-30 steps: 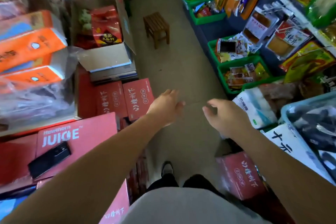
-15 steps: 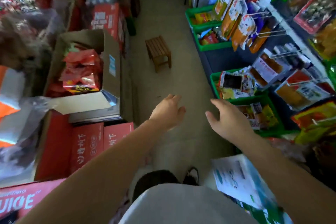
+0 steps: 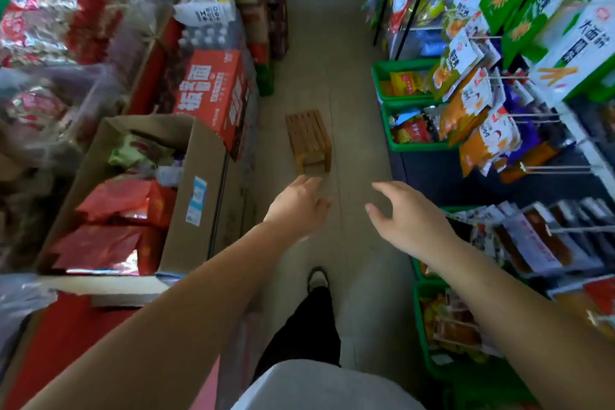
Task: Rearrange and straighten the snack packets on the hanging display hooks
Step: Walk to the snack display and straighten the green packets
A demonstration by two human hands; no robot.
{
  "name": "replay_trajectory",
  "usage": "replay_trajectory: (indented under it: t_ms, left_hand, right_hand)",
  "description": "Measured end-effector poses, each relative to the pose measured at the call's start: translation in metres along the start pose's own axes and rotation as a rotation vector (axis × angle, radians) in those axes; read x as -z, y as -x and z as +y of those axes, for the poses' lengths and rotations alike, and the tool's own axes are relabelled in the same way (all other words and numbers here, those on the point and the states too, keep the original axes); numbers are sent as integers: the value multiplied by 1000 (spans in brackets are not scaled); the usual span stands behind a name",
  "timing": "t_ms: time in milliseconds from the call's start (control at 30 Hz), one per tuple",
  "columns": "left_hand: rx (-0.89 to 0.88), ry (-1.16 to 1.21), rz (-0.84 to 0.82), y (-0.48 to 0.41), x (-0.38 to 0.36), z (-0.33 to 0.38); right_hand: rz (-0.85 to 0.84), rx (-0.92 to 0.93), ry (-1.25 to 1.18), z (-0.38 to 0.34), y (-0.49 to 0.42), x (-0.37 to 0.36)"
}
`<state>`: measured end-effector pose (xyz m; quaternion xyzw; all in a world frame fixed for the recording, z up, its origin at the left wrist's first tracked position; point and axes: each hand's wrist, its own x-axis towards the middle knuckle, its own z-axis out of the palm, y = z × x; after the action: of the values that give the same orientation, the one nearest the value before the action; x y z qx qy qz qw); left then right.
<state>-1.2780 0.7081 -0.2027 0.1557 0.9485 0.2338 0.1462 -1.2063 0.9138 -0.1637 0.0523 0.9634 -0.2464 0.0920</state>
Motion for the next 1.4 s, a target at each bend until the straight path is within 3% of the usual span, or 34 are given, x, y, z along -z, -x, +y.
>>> replay_trajectory:
  t_ms: [433, 767, 1133, 1400]
  left_hand:
    - [47, 25, -138, -263, 63, 33]
    - [82, 41, -123, -484, 76, 82]
    - [151, 50, -141, -677, 122, 111]
    - [-91, -58, -280, -830, 127, 166]
  right_hand:
    - [-14, -142, -57, 50, -245, 93]
    - [-39, -107, -14, 138, -449, 156]
    - [-60, -110, -90, 171, -629, 236]
    - [-24, -273, -138, 208, -720, 279]
